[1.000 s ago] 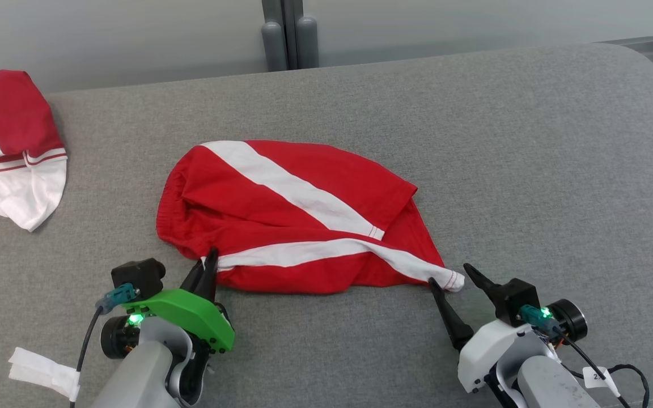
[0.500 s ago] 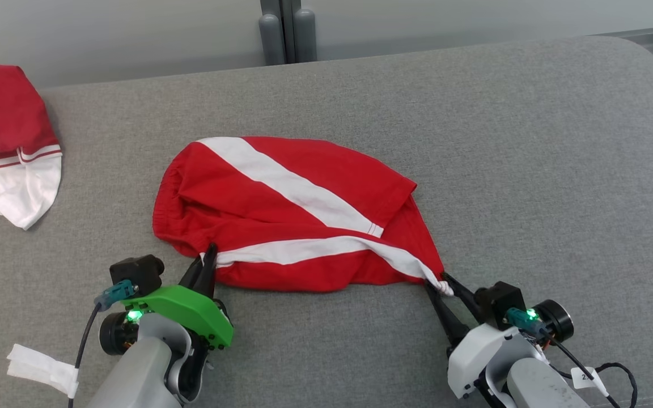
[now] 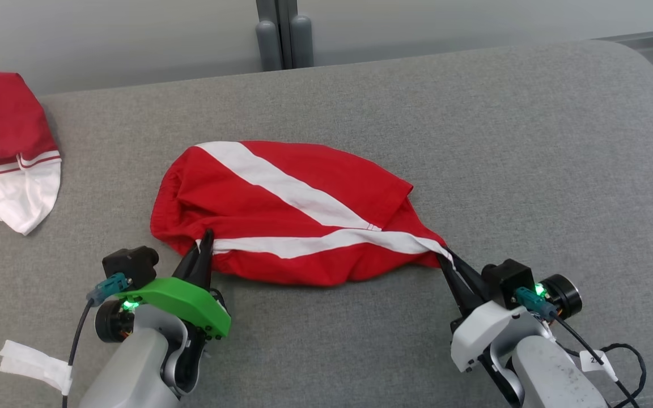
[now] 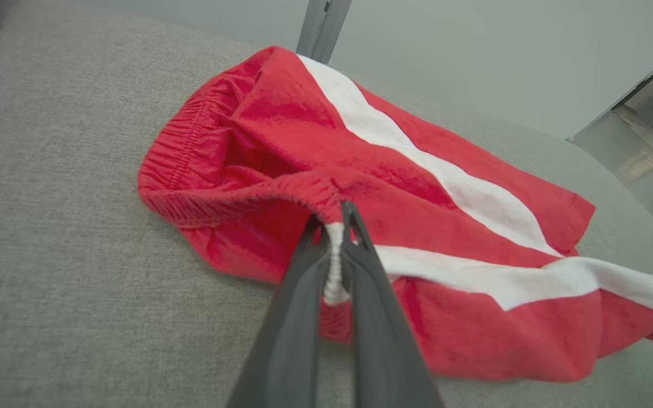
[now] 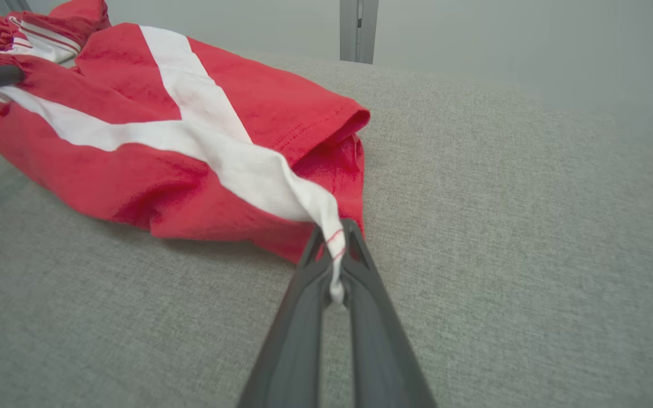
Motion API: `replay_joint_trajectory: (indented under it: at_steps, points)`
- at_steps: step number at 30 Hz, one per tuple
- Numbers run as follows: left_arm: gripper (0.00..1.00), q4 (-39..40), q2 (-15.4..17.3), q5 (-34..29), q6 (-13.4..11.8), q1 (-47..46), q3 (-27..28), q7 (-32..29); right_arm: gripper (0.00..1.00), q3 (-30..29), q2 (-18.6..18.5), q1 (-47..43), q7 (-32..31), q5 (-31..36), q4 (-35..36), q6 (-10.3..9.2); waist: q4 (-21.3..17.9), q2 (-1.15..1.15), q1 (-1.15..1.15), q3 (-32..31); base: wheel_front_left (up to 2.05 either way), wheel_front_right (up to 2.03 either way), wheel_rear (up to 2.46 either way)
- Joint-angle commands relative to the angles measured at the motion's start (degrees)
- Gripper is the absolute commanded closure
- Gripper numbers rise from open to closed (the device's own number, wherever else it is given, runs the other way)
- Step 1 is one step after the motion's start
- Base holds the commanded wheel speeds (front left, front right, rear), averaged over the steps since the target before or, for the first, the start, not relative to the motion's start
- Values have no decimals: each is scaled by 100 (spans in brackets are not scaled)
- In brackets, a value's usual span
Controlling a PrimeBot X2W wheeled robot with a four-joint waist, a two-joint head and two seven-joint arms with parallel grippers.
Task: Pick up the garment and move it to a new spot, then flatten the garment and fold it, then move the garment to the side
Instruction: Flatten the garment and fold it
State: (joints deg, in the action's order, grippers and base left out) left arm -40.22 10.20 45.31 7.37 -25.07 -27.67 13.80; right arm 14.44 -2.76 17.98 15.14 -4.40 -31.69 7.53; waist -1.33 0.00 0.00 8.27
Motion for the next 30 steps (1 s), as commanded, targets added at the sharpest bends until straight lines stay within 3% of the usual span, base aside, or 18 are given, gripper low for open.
replay_joint_trajectory:
  at_steps: [1,8,14,24,30]
  points:
    - [100,102,66,-37,20,-43,12,50,100,-48,-23,55,1,71,106,-7,-34,0,0,-97,0,0,0]
    - [100,904,265,-215,19,64,58,121,100,-226,-23,106,1,178,626,-7,-123,0,0,-493,0,0,0]
    - [100,1985,635,-468,-108,148,76,47,100,-221,-100,150,1,242,1138,-7,-239,0,0,-895,0,0,0]
    - [100,4365,1510,-687,-545,-147,285,-843,100,-126,-592,351,-447,26,2703,-7,-441,0,0,-1237,0,0,0]
    - [100,5238,1853,-509,-721,-394,448,-1531,100,-227,-805,411,-990,-193,3733,-7,-540,0,0,-1130,0,0,0]
